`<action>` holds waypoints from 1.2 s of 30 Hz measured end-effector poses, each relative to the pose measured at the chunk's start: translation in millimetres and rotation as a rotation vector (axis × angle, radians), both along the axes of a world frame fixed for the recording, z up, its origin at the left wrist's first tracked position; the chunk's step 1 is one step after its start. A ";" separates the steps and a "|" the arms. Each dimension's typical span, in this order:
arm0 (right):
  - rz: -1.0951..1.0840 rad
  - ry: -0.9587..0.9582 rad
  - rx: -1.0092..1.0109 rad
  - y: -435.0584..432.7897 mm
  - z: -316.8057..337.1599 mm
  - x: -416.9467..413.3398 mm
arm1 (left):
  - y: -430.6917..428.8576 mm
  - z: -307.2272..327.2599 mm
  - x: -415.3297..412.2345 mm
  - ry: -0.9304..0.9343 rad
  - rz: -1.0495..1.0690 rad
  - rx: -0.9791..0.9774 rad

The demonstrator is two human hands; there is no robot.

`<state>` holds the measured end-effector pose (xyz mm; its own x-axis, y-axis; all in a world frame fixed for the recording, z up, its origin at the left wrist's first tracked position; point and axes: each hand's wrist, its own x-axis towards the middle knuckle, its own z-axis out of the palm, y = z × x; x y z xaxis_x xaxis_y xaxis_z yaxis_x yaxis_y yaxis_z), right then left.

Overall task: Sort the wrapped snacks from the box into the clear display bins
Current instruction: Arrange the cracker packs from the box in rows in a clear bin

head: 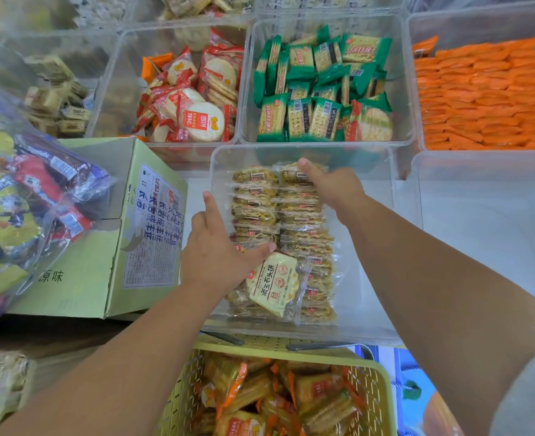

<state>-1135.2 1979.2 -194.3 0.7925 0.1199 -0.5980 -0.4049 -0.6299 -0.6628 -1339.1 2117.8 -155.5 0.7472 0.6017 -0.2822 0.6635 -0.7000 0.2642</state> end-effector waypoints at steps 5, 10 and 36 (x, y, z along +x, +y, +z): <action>-0.014 0.026 0.088 -0.2 -8.7 -14.1 | 0.7 -2.4 -1.4 0.004 -0.020 0.036; -0.059 0.080 0.116 0.2 -9.1 -11.9 | 1.8 -3.5 -1.0 0.001 -0.024 0.046; -0.112 0.124 0.081 -2.0 5.9 -14.6 | -0.4 -1.7 -1.6 -0.030 -0.048 0.042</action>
<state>-1149.8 1977.2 -188.4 0.7246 0.0867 -0.6837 -0.5508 -0.5234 -0.6501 -1340.7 2117.4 -157.2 0.7833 0.5757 -0.2346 0.6210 -0.7420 0.2526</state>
